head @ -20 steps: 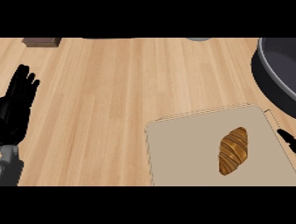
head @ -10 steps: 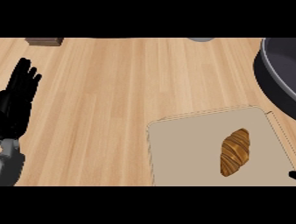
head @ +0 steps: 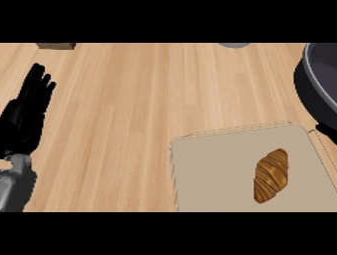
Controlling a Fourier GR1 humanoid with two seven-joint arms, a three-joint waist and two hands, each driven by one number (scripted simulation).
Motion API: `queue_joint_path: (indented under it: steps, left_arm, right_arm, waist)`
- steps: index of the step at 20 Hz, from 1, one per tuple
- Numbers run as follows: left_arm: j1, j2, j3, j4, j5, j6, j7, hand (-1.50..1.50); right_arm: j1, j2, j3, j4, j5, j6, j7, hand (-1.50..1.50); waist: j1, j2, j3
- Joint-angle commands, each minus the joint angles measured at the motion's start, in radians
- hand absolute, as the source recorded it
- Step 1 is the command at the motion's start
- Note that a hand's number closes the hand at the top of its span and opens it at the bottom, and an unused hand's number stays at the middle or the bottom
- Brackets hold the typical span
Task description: Pick the croissant from the tray and place it in the pot
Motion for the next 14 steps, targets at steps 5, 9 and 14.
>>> queue_joint_path:
  steps: [5, 9, 14]
  left_arm:
    - [0.005, -0.018, 0.02, -0.015, -0.021, -0.006, 0.012, 0.0]
    - [0.045, -0.006, 0.043, -0.057, -0.01, -0.045, 0.023, 0.0]
    - [0.034, -0.058, 0.031, -0.047, -0.051, -0.025, 0.015, 0.0]
  right_arm:
    - [-0.156, 0.134, 0.164, -0.1, 0.08, 0.111, 0.355, -1.5]
    - [-0.177, 0.247, 0.213, 0.033, 0.19, 0.103, 0.302, -1.5]
    - [-0.16, 0.27, 0.166, 0.069, 0.234, 0.176, 0.3, -1.5]
  waist:
    - [-0.007, -0.003, 0.002]
    - [-0.006, -0.003, 0.003]
    - [-0.012, -0.003, 0.003]
